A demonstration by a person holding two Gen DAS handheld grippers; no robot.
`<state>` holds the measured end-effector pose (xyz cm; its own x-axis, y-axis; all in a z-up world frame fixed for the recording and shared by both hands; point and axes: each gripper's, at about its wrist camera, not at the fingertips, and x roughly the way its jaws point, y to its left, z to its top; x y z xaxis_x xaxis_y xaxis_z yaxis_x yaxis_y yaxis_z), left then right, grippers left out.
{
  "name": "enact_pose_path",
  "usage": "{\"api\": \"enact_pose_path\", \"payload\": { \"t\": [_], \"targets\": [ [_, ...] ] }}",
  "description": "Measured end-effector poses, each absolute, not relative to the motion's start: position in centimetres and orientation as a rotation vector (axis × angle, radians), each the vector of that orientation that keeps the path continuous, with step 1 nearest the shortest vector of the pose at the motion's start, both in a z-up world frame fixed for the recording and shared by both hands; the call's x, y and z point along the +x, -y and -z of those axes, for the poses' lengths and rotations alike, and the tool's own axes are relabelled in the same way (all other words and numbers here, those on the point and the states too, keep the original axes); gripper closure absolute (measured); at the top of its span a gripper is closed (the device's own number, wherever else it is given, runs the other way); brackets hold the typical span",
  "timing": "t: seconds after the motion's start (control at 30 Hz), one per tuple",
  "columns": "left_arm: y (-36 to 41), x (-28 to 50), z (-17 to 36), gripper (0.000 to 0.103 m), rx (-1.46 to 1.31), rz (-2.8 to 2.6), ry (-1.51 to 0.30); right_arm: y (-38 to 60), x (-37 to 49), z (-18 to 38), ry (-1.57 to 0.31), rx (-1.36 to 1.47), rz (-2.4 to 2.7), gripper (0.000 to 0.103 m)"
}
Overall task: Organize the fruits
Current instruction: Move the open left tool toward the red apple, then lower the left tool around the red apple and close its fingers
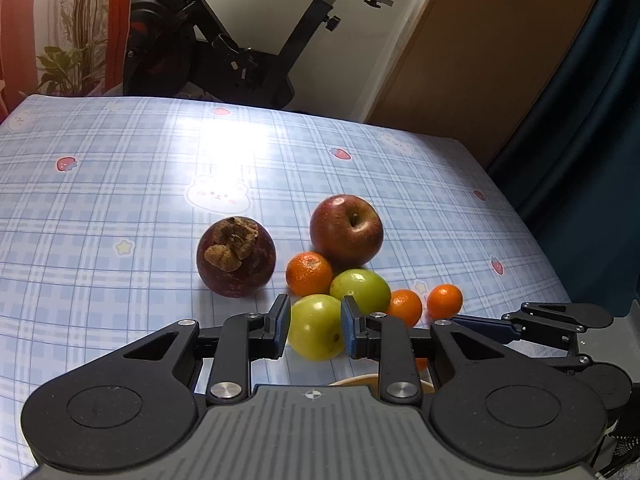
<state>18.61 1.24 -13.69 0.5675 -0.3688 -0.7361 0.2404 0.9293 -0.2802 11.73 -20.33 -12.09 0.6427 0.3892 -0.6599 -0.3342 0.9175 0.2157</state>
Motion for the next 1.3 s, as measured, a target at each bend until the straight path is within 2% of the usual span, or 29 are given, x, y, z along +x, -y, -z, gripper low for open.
{"api": "enact_pose_path", "payload": {
  "t": [0.57, 1.3],
  "targets": [
    [-1.3, 21.3, 10.0, 0.074, -0.145, 0.307, -0.818, 21.1, 15.9, 10.5, -0.673, -0.051, -0.321, 0.076],
    [-1.7, 22.6, 10.9, 0.074, -0.094, 0.246, -0.822, 22.6, 17.1, 11.4, -0.669, -0.043, -0.332, 0.076]
  ]
}}
